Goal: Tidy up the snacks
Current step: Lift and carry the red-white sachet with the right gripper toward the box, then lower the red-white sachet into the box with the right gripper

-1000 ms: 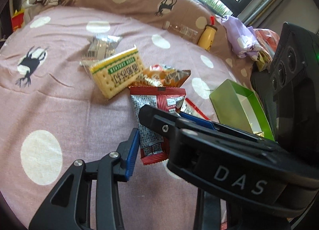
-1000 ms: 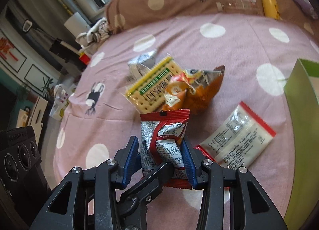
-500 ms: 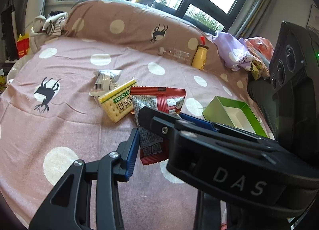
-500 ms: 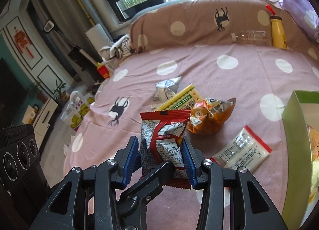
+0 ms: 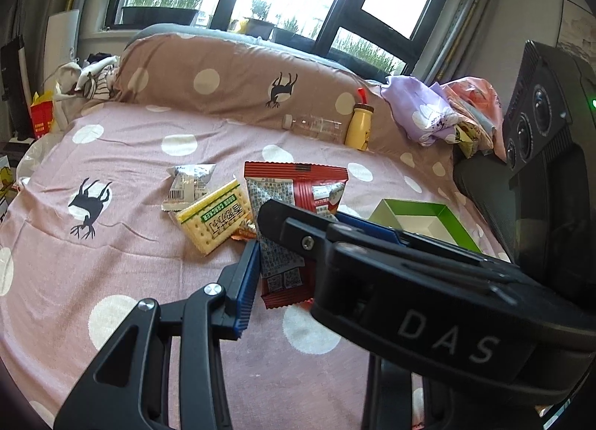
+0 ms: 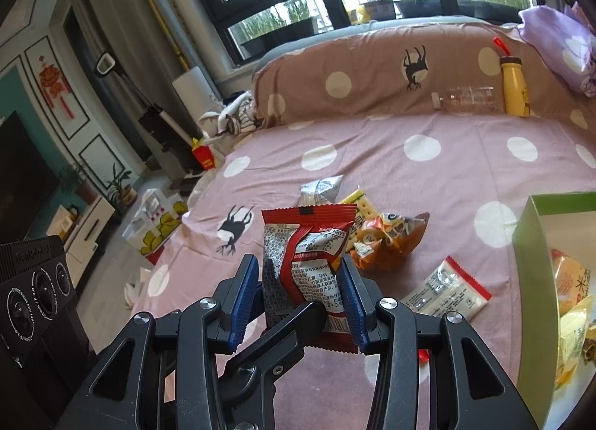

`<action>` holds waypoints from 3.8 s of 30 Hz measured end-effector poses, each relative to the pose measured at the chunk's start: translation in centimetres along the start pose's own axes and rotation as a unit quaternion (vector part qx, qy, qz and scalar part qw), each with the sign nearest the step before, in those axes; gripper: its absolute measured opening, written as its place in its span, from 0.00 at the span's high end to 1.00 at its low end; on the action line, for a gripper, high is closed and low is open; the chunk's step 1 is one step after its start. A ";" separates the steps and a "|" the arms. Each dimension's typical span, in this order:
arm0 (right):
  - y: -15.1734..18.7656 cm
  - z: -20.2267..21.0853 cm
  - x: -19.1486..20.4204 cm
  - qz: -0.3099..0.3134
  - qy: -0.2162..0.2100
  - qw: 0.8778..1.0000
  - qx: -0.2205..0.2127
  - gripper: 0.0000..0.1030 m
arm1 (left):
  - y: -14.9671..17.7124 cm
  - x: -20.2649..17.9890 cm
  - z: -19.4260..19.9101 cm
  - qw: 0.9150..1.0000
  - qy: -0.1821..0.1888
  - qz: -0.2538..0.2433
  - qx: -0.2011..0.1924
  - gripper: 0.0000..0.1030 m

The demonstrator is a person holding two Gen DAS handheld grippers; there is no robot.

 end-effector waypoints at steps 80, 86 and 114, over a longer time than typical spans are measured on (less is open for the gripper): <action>0.8 10.8 -17.9 -0.215 0.041 0.969 -0.112 0.54 | -0.8 -17.9 -8.2 0.980 0.071 -0.183 0.044 0.66; 1.3 11.0 -19.6 -0.238 0.053 0.963 -0.112 0.54 | -0.4 -19.1 -9.5 0.976 0.087 -0.193 0.059 0.66; 3.8 10.4 -25.8 -0.326 0.111 0.936 -0.081 0.54 | 1.7 -21.9 -15.1 0.959 0.144 -0.199 0.144 0.66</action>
Point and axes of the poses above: each gripper's, at about its wrist camera, not at the fingertips, and z roughly against the way its jaws point, x to its left, y to its underside, the point moved 2 cm from there along -z, roughly the way its jaws point, and after that the axes turned 1 degree about -z, right-handed, at the moved point
